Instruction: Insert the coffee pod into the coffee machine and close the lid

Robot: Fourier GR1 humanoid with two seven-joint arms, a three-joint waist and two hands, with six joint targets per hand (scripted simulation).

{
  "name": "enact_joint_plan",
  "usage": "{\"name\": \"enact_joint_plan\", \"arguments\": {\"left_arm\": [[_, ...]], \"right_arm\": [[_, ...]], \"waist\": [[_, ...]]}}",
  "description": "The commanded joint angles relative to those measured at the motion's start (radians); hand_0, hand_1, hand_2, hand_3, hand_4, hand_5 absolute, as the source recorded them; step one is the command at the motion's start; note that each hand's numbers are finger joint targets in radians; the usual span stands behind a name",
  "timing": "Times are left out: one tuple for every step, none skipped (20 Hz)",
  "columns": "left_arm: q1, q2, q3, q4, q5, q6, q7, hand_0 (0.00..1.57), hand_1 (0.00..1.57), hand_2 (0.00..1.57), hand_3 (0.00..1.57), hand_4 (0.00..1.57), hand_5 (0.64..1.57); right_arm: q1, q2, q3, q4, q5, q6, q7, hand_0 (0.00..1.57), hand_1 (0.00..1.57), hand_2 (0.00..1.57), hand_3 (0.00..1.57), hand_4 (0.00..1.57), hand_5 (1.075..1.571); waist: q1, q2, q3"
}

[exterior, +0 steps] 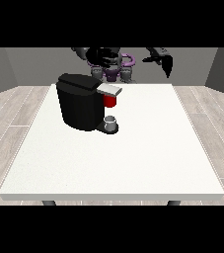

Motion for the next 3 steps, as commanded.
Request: {"name": "enact_joint_plan", "arguments": {"left_arm": [[0.013, -0.013, 0.004, 0.005, 0.002, 0.022, 0.002, 0.0, 0.0, 0.0, 0.0, 0.25, 1.571], [0.065, -0.043, -0.019, 0.022, -0.02, 0.018, -0.096, 0.0, 0.0, 0.0, 0.0, 0.19, 1.571], [0.066, -0.007, 0.027, 0.063, -0.008, 0.02, -0.112, 0.0, 0.0, 0.0, 0.0, 0.19, 1.571]], "right_arm": [[0.159, 0.015, 0.06, -0.061, -0.102, -0.006, -0.036, 0.0, 0.0, 0.0, 0.0, 0.28, 1.571], [0.187, 0.015, 0.075, -0.066, -0.118, -0.068, -0.039, 0.0, 0.0, 0.0, 0.0, 0.25, 1.571], [0.241, 0.015, 0.117, -0.114, -0.119, -0.038, -0.044, 0.0, 0.0, 0.0, 0.0, 0.16, 1.571]], "waist": [[-0.046, -0.065, 0.0003], [-0.038, -0.05, 0.0], [-0.095, -0.07, -0.0002]]}}
